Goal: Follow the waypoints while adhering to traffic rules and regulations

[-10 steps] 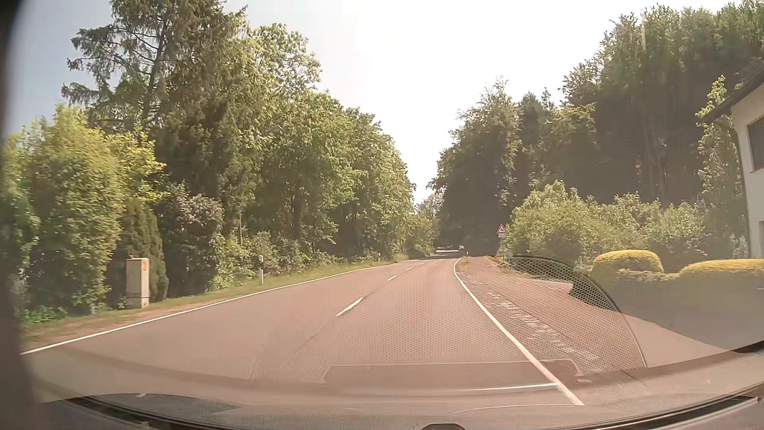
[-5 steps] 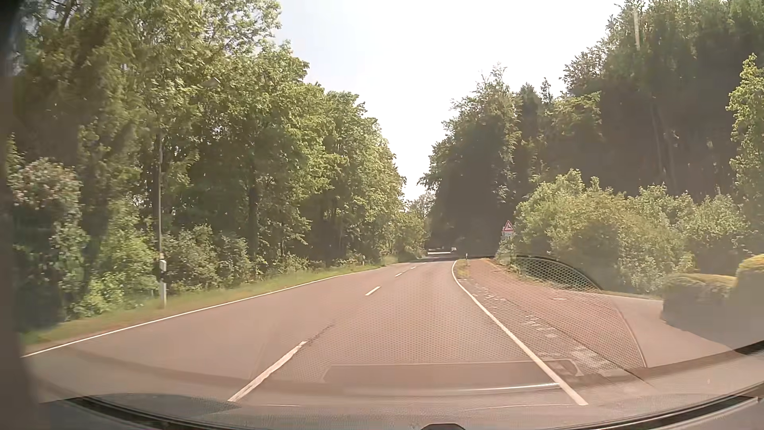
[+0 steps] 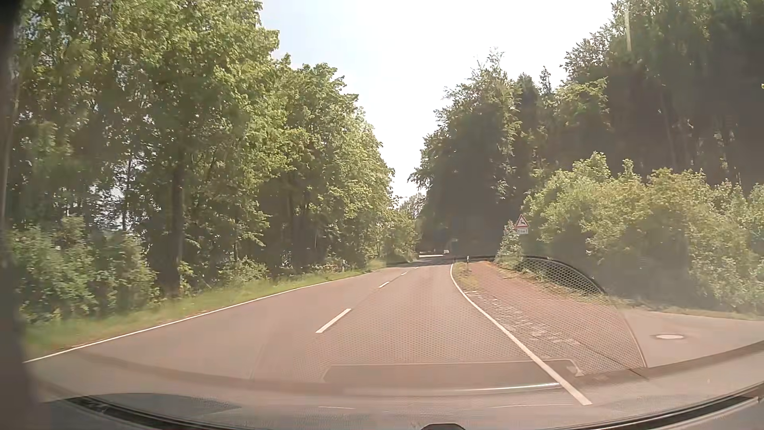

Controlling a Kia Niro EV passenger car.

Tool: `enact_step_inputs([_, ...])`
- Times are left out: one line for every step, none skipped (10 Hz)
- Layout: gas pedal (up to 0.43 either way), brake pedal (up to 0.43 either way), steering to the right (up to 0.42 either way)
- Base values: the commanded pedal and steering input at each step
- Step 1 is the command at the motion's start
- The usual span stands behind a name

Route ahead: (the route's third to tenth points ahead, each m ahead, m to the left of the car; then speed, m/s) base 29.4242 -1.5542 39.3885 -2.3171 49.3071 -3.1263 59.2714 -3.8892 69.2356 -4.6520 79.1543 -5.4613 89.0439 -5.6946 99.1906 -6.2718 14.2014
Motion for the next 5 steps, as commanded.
enact_step_inputs([0.319,0.000,0.014])
enact_step_inputs([0.319,0.000,0.014])
enact_step_inputs([0.319,0.000,0.014])
enact_step_inputs([0.319,0.000,0.012])
enact_step_inputs([0.319,0.000,0.012])
